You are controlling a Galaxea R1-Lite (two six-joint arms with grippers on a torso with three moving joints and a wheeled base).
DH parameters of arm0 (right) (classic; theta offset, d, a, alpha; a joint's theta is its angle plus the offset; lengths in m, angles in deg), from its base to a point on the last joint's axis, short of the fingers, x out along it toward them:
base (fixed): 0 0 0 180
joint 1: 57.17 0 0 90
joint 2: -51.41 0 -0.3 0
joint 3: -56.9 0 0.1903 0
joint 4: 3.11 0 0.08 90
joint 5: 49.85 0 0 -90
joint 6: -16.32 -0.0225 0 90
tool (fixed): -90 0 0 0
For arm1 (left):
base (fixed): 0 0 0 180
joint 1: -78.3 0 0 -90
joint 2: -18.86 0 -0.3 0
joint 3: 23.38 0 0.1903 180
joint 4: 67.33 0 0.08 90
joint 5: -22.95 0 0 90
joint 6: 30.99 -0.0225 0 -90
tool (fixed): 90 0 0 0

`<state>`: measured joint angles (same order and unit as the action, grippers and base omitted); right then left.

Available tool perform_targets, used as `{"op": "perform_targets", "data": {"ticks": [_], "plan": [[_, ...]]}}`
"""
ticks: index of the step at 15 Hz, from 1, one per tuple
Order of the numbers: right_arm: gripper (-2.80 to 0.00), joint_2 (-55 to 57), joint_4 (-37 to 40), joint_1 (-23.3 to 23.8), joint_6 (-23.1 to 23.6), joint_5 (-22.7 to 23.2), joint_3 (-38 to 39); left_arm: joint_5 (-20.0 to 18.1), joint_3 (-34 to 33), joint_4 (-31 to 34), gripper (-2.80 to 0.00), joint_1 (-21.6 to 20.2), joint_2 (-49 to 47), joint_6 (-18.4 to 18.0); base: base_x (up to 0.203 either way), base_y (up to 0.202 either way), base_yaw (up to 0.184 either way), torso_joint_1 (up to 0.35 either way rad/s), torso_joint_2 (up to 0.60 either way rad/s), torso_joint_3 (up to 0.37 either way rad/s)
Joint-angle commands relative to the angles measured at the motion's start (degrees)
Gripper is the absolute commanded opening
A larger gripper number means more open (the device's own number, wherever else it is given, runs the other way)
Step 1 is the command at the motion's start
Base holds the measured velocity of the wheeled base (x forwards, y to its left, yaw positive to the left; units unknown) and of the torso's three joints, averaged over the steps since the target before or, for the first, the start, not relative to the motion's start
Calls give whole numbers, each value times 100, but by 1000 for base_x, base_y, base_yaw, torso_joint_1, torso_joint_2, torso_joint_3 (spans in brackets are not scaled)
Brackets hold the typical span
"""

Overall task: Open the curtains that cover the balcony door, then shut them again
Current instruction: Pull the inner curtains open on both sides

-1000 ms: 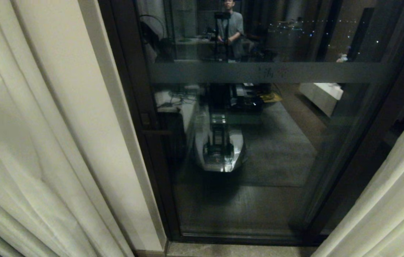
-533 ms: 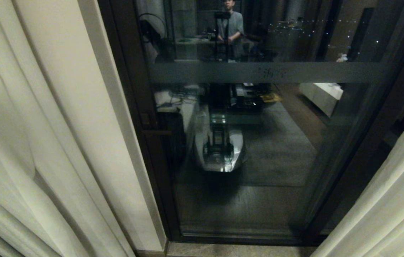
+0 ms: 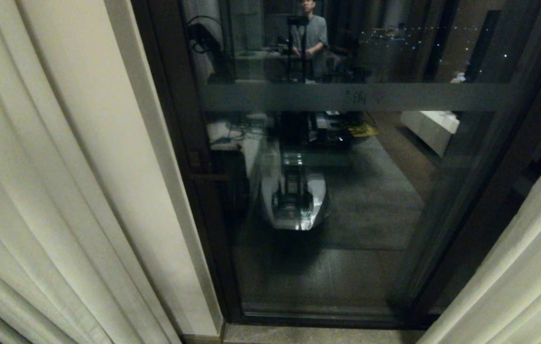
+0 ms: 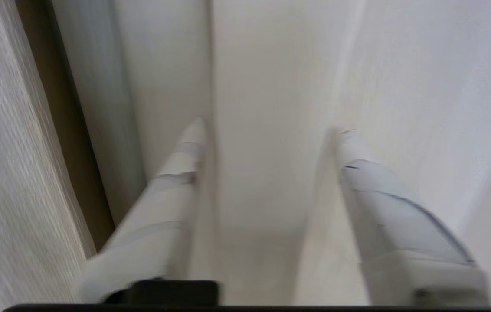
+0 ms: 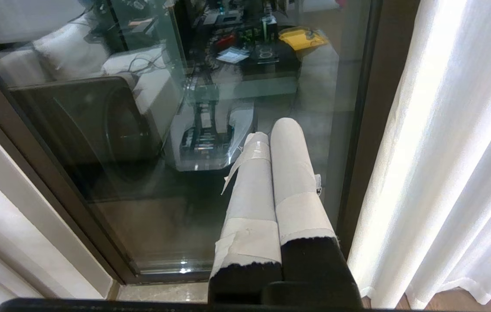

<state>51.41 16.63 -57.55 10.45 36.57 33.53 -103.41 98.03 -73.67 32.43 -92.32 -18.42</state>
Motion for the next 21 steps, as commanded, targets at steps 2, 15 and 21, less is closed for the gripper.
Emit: {"op": "perform_targets", "data": {"ticks": [2, 15, 21], "plan": [[-280, 0, -6, -2, -2, -2, 0, -17, -628, -17, 0, -2, 566, 9, 0, 0, 0, 0, 0, 0], [-280, 0, -6, -2, -2, -2, 0, 32, -3886, -10, 0, -28, 3197, -50, 0, 0, 0, 0, 0, 0], [-280, 0, -6, -6, -2, -2, 0, -2, -4913, 14, -280, 98, 4016, -95, 0, 0, 0, 0, 0, 0]]}}
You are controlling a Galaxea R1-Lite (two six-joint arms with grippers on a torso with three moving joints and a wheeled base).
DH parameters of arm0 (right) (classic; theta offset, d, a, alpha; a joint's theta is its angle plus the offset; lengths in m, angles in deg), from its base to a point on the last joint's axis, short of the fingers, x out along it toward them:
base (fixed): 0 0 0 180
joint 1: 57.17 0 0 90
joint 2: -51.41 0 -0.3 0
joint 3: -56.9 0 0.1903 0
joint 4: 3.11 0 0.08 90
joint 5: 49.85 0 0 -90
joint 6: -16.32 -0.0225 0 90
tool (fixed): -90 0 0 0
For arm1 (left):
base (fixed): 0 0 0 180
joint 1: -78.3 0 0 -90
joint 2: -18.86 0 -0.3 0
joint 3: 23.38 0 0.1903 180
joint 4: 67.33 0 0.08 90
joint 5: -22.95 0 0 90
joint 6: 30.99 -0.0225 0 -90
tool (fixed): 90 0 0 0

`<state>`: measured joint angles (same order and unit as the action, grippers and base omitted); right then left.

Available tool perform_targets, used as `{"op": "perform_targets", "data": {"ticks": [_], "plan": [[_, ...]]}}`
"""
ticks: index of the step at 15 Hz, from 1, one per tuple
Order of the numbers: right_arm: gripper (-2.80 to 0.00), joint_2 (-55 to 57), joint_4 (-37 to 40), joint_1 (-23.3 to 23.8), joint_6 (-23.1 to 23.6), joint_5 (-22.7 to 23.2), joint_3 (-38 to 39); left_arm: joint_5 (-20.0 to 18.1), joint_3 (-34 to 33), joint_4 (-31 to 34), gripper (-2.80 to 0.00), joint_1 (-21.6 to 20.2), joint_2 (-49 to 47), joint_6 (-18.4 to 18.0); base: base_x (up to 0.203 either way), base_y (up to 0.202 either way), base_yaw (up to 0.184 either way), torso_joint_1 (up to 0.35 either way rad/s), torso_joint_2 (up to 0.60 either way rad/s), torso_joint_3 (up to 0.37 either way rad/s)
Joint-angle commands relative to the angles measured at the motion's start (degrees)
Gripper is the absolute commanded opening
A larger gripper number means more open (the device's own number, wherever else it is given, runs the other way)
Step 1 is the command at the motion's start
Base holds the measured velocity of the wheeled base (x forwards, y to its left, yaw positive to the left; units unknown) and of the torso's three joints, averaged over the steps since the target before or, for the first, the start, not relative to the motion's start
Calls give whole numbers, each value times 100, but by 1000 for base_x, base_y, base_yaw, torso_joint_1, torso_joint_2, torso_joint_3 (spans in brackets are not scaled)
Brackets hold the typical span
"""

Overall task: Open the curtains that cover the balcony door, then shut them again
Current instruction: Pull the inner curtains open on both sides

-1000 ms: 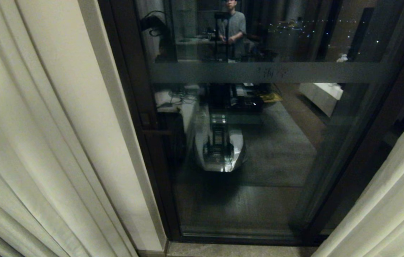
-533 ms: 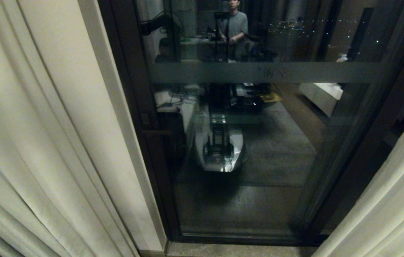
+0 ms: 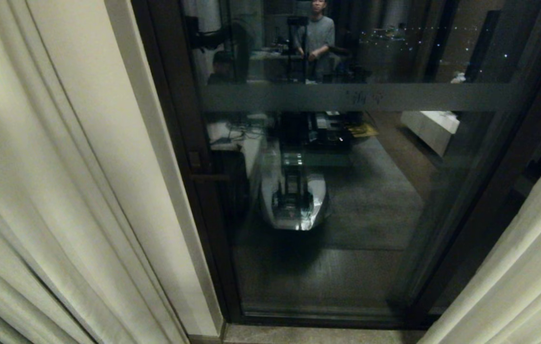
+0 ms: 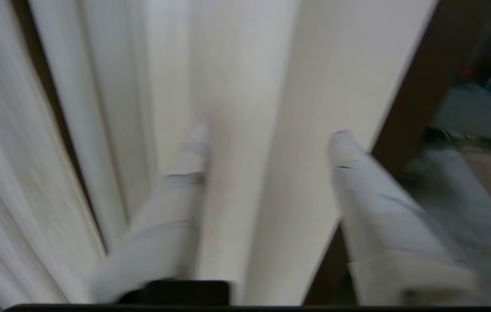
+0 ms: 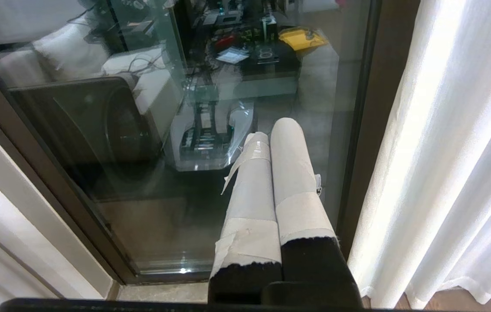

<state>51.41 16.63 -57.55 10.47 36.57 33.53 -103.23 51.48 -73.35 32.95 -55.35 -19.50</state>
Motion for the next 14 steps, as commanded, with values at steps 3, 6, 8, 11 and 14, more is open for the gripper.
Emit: {"op": "perform_targets", "data": {"ticks": [3, 6, 8, 11, 14], "plan": [[-280, 0, -6, 3, -4, -2, 0, -21, -887, -21, -280, 148, 710, 11, 0, 0, 0, 0, 0, 0], [-280, 0, -6, 1, -4, -2, 0, -9, -1367, -9, -280, 576, 930, -177, 0, 0, 0, 0, 0, 0], [-280, 0, -6, -6, -4, -2, 0, -10, -1568, 20, -280, 671, 966, -473, 0, 0, 0, 0, 0, 0], [-280, 0, -6, 1, -4, -2, 0, -2, -2009, 27, -280, 658, 1218, -597, 0, 0, 0, 0, 0, 0], [-280, 0, -6, -5, -4, -2, 0, 20, -2482, 109, -280, 662, 1482, -722, 0, 0, 0, 0, 0, 0]]}}
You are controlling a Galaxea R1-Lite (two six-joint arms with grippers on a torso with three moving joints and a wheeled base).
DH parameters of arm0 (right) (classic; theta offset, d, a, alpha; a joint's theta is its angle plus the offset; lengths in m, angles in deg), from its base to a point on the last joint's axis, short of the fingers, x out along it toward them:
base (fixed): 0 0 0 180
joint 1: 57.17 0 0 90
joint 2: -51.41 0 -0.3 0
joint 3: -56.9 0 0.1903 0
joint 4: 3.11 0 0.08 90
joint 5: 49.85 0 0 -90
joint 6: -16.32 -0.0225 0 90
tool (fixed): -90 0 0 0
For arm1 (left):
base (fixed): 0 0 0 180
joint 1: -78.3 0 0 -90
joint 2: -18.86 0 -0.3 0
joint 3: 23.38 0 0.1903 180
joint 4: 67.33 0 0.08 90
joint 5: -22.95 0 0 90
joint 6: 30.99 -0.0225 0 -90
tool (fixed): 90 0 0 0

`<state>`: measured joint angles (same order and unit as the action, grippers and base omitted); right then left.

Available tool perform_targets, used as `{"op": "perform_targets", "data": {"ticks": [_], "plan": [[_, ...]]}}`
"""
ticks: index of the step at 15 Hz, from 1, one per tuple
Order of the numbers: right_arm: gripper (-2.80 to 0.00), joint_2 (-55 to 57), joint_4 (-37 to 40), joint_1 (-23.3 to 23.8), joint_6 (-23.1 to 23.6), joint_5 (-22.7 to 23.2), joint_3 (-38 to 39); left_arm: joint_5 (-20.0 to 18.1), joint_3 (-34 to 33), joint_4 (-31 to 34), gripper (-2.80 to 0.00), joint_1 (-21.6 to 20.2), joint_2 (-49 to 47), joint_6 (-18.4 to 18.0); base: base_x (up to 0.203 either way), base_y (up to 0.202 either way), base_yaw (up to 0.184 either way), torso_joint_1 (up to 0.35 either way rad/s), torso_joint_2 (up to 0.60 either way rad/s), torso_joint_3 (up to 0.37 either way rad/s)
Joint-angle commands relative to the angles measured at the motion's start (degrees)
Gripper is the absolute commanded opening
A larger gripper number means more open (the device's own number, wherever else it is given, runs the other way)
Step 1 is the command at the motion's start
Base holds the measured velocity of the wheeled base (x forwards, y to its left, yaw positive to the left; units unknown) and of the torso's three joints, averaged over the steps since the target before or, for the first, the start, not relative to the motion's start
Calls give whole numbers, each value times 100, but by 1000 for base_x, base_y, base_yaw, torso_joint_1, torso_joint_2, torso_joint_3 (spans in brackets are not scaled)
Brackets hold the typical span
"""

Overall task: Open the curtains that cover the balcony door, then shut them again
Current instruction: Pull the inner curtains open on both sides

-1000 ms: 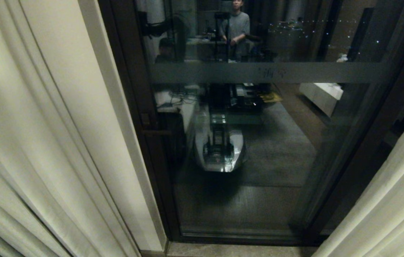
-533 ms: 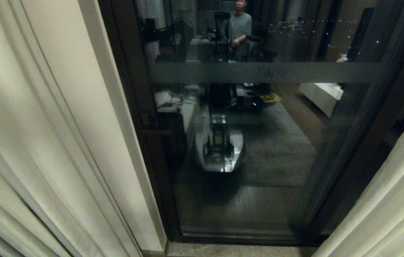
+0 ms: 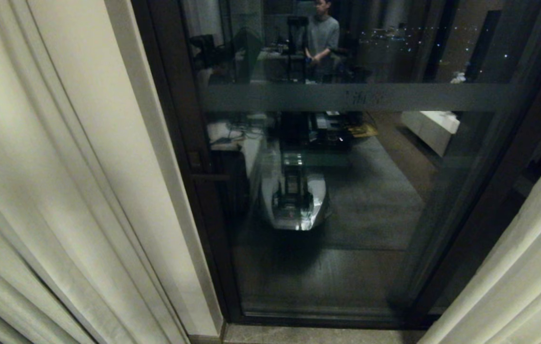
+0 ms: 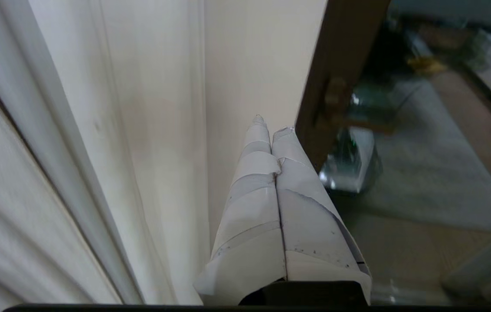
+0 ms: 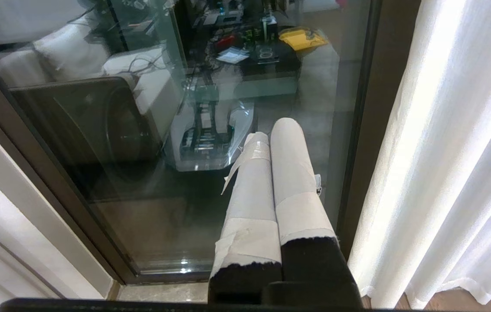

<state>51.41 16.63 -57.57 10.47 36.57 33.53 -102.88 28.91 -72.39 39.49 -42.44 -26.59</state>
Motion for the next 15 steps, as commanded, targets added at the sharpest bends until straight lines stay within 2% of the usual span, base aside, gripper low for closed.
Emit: {"op": "perform_targets", "data": {"ticks": [1, 2, 3, 7, 9, 10, 12, 15], "plan": [[-280, 0, -6, -3, -4, -2, 0, 25, -425, 43, -280, 156, 270, -53, 0, 0, 0, 0, 0, 0], [-280, 0, -6, -1, -4, -2, 0, 176, -603, 59, -280, 451, 364, -68, 0, 0, 0, 0, 0, 0], [-280, 0, -6, 2, -4, -2, 0, 546, -802, 72, -280, 847, 484, -66, 0, 0, 0, 0, 0, 0], [-280, 0, -6, 1, -4, -2, 0, 2835, -1518, 191, -280, 2903, 1265, 266, 0, 0, 0, 0, 0, 0], [-280, 0, -6, 5, -4, -2, 0, 3910, -1800, 578, -280, 3927, 1882, 384, 0, 0, 0, 0, 0, 0], [-280, 0, -6, 4, -4, -2, 0, 4332, -1943, 869, -280, 4314, 2299, 423, 0, 0, 0, 0, 0, 0], [-280, 0, -6, -4, -4, -2, 0, 4711, -2259, 1274, -280, 4684, 3118, 432, 0, 0, 0, 0, 0, 0], [-280, 0, -6, -4, -4, -2, 0, 4894, -2733, 1582, -280, 4781, 4348, 304, 0, 0, 0, 0, 0, 0]]}}
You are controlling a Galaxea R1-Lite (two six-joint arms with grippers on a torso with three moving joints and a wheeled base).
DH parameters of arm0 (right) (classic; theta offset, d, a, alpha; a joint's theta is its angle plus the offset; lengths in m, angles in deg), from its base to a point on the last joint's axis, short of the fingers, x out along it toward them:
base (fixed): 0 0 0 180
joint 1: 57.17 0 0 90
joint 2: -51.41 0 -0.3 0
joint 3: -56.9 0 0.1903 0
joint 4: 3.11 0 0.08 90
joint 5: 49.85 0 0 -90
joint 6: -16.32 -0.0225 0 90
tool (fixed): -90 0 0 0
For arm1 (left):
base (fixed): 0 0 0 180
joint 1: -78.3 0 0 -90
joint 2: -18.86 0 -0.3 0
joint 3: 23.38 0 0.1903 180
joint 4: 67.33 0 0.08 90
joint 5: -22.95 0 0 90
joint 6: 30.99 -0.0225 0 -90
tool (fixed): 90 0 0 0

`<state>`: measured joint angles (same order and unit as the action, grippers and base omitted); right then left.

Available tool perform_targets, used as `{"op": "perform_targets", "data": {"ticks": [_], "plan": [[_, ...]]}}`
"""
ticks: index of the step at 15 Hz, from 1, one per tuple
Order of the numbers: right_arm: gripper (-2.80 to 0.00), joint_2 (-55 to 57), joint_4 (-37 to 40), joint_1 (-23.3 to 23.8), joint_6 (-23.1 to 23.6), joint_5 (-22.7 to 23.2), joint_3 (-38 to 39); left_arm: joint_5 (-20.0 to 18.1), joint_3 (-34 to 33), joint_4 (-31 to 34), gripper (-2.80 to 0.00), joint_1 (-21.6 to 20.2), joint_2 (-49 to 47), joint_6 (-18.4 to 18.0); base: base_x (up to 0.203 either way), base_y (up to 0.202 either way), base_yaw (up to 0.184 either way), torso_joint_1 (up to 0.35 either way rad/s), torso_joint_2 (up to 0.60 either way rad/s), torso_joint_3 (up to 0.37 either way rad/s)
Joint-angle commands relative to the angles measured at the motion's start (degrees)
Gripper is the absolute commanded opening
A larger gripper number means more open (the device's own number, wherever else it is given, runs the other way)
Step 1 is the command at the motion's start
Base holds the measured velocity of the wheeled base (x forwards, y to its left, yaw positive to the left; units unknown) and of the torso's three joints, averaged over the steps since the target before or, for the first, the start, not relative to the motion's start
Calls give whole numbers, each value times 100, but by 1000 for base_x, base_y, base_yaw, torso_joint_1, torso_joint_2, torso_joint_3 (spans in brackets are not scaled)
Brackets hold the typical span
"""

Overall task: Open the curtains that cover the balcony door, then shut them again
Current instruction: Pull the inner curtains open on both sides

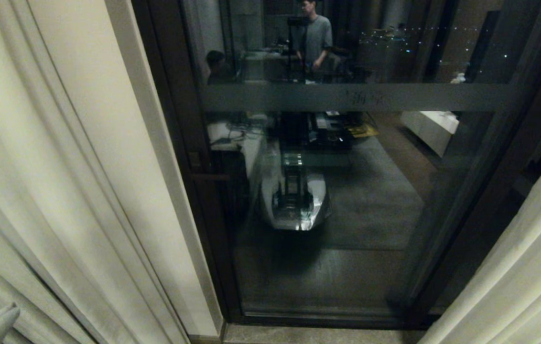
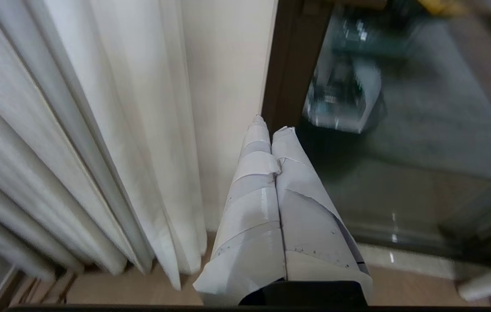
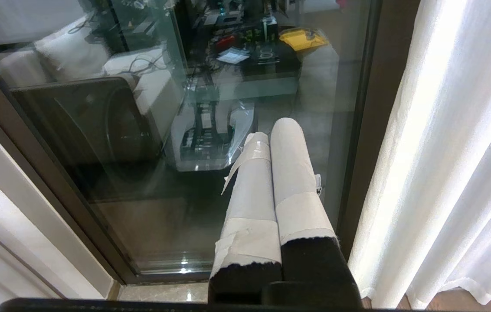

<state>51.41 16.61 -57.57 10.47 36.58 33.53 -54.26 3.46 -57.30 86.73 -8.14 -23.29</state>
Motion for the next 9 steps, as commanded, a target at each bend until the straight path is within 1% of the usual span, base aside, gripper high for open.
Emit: {"op": "perform_targets", "data": {"ticks": [1, 2, 3, 4, 5, 6, 7, 9], "plan": [[-280, 0, -4, -2, -4, -3, 0, 38, -257, 181, -280, 55, 1090, -101, 0, 0, 0, 0, 0, 0], [-280, 0, -4, -4, -4, -3, 0, -43, -323, 288, -280, 40, 1088, -330, 0, 0, 0, 0, 0, 0], [-280, 0, -4, -3, -4, -3, 0, -316, -342, 366, -280, -44, 1071, -462, 0, 0, 0, 0, 0, 0], [-280, 0, -4, 5, -9, -3, 0, -709, -346, 491, -280, -137, 1066, -574, 0, 0, 0, 0, 0, 0], [-280, 0, -4, 5, -4, -3, 0, -1182, -347, 695, -280, -343, 1060, -718, 0, 0, 0, 0, 0, 0], [-280, 0, -4, 1, -4, -3, 0, -1502, -347, 819, -280, -614, 1068, -877, 0, 0, 0, 0, 0, 0], [-280, 0, -4, 5, -4, -3, 0, -1504, -347, 897, -280, -833, 1165, -995, 0, 0, 0, 0, 0, 0], [-280, 0, -4, -4, -4, -3, 0, -1417, -347, 1116, -280, -954, 1520, -1043, 0, 0, 0, 0, 0, 0]]}}
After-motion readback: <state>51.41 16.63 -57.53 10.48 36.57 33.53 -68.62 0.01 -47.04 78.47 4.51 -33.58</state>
